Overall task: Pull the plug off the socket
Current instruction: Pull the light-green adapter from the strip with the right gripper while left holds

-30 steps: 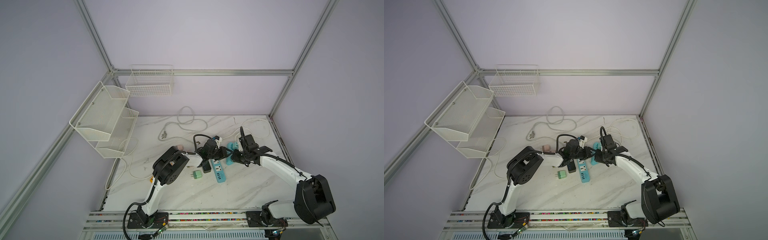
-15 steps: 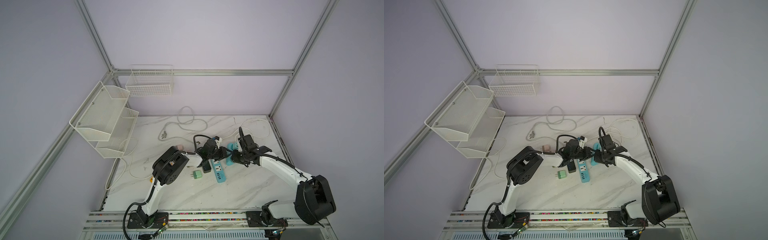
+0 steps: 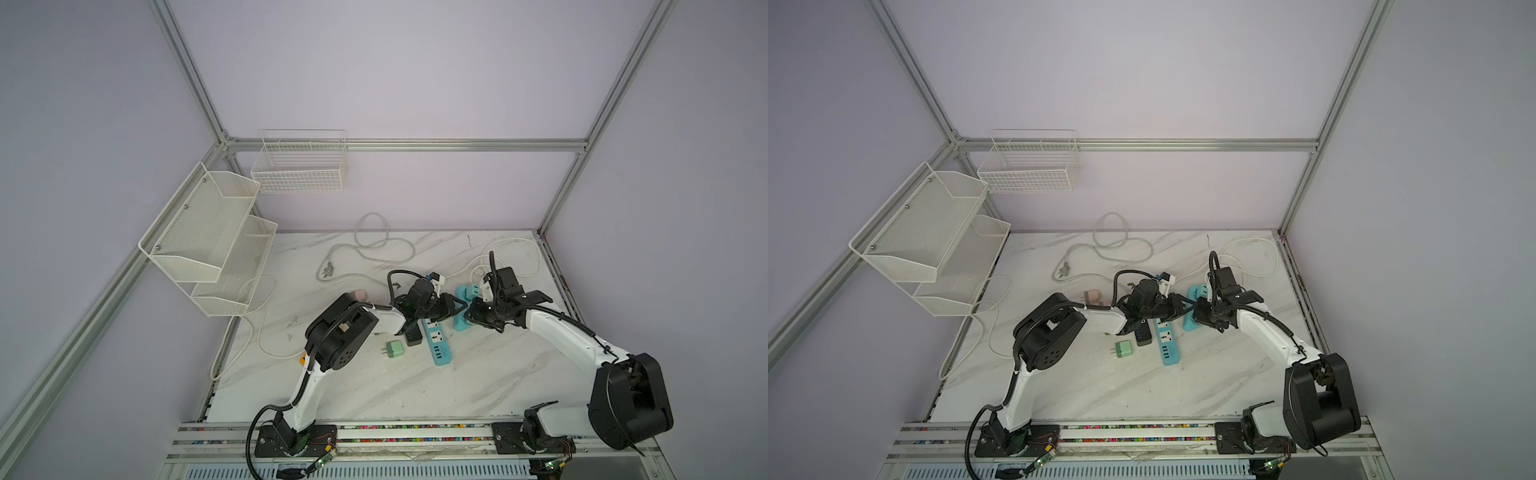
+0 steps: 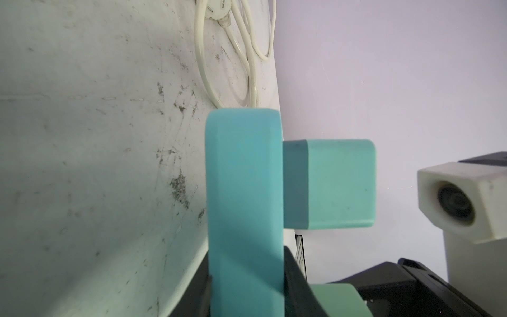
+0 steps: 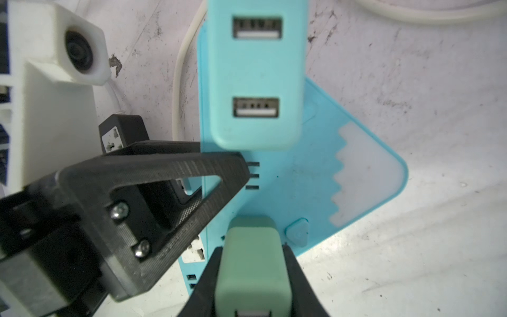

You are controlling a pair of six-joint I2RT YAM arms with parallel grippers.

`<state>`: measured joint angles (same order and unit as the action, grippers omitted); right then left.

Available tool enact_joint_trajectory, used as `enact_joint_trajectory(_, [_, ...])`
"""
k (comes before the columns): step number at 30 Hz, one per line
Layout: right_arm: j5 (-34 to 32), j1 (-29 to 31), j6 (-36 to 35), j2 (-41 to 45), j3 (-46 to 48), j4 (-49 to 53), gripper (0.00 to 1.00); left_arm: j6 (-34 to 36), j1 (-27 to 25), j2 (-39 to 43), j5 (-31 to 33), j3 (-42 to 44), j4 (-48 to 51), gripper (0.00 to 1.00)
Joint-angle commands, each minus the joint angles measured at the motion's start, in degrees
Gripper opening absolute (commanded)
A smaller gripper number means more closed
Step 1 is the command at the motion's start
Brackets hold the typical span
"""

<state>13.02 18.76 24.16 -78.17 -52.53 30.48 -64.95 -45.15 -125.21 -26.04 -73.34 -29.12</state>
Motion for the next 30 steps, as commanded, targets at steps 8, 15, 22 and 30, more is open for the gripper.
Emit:
enact_joint_trajectory(8, [-1.24, -1.65, -1.21, 3.22, -1.55, -4.84, 0.0, 3.42, -0.38, 0.05, -1.03, 2.5, 6.64, 0.0])
enact_joint_trajectory(15, [-2.64, -2.36, -0.49, 3.68, -2.59, -3.91, 0.0, 3.51, -0.37, 0.4, -0.95, 2.74, 6.6, 0.0])
enact_joint_trajectory(22, [-2.59, 0.54, -0.6, 1.85, -3.65, -3.23, 0.0, 3.43, -0.38, 0.75, -0.94, 2.92, 6.51, 0.0])
enact_joint_trajectory(30, [-2.47, -3.88, 1.36, 3.76, -2.82, -2.19, 0.0, 3.42, -0.29, 1.15, -0.85, 3.27, 6.33, 0.0])
